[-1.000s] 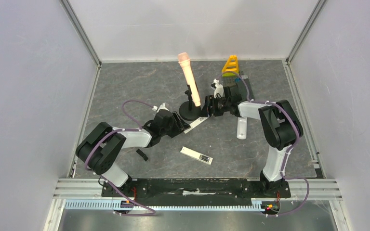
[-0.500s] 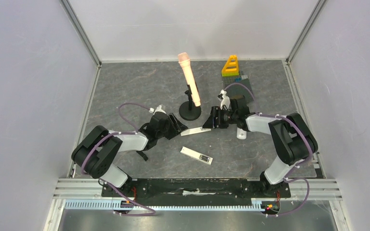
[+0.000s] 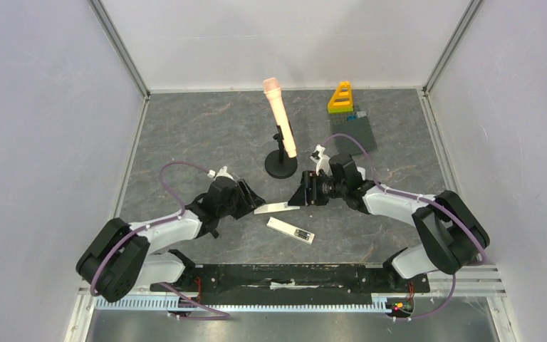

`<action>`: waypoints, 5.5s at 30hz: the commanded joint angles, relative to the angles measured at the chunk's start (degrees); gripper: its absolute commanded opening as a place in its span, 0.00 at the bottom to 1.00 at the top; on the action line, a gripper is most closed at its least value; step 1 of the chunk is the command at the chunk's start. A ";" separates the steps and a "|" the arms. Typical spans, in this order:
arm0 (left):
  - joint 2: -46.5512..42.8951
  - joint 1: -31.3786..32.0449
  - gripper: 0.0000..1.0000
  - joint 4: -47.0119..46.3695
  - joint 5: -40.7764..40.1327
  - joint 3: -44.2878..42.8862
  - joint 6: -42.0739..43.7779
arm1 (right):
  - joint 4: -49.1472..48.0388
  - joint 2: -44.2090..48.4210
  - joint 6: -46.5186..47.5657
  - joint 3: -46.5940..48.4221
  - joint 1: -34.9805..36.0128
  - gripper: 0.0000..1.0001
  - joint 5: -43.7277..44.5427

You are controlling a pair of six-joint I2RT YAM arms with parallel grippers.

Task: Load the batteries into the remote control
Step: Pick up the battery cover at the center of the board, then adjust the battery cover.

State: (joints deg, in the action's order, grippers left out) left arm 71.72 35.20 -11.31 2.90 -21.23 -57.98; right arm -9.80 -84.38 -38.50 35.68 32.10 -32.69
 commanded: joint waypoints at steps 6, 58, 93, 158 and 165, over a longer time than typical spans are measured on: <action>-7.78 0.84 0.58 2.70 5.50 -1.84 2.87 | -4.32 5.18 -6.13 -0.06 5.17 0.63 -0.07; -14.44 1.80 0.47 5.77 13.17 3.75 4.50 | 9.67 12.52 -2.48 -3.64 9.38 0.65 7.98; -13.80 1.80 0.61 1.63 14.67 9.11 2.30 | 8.98 12.00 -1.37 -6.02 9.22 0.67 14.38; -8.55 2.59 0.15 27.24 54.68 -30.22 46.84 | 20.02 24.85 24.97 7.63 6.57 0.17 -19.34; -13.84 2.53 0.73 14.30 40.89 -27.87 33.07 | 5.49 30.18 10.75 3.27 6.58 0.00 -14.73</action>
State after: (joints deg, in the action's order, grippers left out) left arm 62.11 37.65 11.20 52.07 -48.95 -17.50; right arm 7.92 -58.11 -18.33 40.53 38.79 -49.50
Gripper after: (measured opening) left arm 0.715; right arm 0.015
